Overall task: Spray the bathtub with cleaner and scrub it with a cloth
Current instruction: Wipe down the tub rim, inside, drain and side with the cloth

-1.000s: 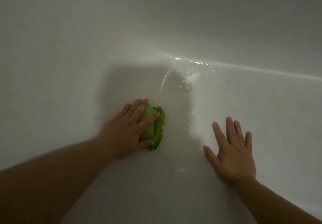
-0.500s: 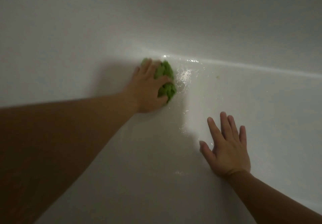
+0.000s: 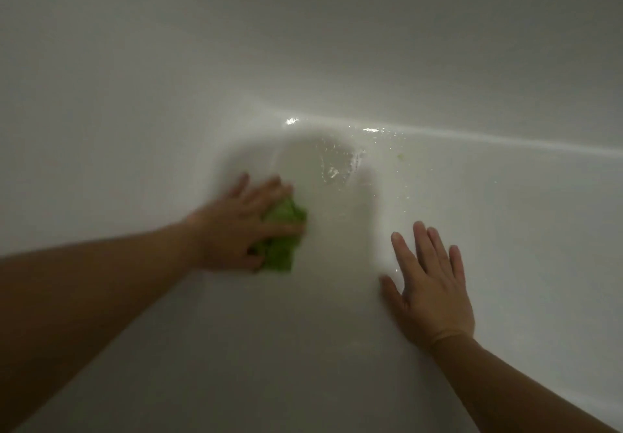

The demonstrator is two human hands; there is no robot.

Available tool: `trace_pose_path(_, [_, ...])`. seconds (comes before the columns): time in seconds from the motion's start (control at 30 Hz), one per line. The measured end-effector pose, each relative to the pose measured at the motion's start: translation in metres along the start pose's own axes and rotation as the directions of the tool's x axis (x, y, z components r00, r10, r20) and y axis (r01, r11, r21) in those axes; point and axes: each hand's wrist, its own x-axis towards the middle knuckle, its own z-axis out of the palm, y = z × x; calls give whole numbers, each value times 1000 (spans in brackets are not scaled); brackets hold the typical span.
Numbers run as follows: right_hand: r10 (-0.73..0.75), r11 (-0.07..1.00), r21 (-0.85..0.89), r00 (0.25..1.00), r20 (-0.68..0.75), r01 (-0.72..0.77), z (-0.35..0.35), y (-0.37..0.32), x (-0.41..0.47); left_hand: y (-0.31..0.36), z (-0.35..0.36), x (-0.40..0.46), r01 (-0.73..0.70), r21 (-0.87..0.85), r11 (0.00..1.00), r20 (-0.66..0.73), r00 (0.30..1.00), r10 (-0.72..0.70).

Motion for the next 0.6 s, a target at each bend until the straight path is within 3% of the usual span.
trace_pose_path(0.07, [15,999,36,999,-31,-14,0,1,0,-30,-15,32,267,19,964,-92,960,-264])
trace_pose_path(0.13, [20,998,54,998,-51,-17,1,3,1,-46,-28,65,465,-78,882,-136,872,-471])
trace_pose_path(0.2, [28,997,76,998,-64,-23,1,5,2,-40,-38,96,517,-216,828,-133,825,-550])
trace_pose_path(0.3, [51,993,109,997,-61,-44,-1,11,1,-4,-38,123,490,-404,773,-92,819,-567])
trace_pose_path(0.4, [63,993,104,998,-30,-59,-4,28,-9,48,-21,108,365,-444,818,-65,898,-436])
trace_pose_path(0.5, [91,994,66,996,12,-92,-8,59,-32,109,-5,59,127,-404,906,-37,987,-155])
trace_pose_path(0.6, [158,986,53,987,41,-160,-12,90,-52,148,12,8,-113,-327,938,38,990,133])
